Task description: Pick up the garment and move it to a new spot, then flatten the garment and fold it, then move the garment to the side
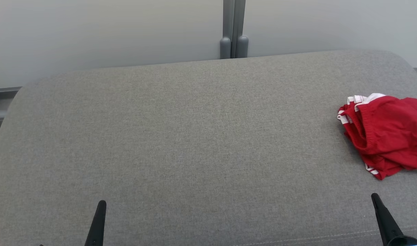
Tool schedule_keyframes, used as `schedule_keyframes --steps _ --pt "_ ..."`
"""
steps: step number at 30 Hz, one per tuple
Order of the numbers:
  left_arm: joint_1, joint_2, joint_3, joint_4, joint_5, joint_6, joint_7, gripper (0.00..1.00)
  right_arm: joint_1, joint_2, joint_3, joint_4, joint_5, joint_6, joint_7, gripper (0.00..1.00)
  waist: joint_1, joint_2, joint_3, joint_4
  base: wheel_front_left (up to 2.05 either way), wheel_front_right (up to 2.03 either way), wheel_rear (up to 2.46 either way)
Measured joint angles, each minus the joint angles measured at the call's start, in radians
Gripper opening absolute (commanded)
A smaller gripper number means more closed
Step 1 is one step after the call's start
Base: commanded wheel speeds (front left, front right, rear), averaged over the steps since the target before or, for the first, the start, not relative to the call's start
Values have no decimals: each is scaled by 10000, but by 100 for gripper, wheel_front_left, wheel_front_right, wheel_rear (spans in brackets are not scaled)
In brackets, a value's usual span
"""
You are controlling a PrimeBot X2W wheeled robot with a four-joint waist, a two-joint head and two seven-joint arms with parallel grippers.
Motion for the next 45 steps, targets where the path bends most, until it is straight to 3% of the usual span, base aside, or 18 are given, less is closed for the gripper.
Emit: schedule_keyframes --steps 36,45 --pt "679 -533 711 -663 -2261 -583 656 0 521 4 -190 -364 2886 0 499 0 0 0 26 -95 0 0 0" --pt "709 -550 727 -675 -2291 -602 658 0 544 4 -192 -376 2932 0 510 0 0 0 26 -96 0 0 0"
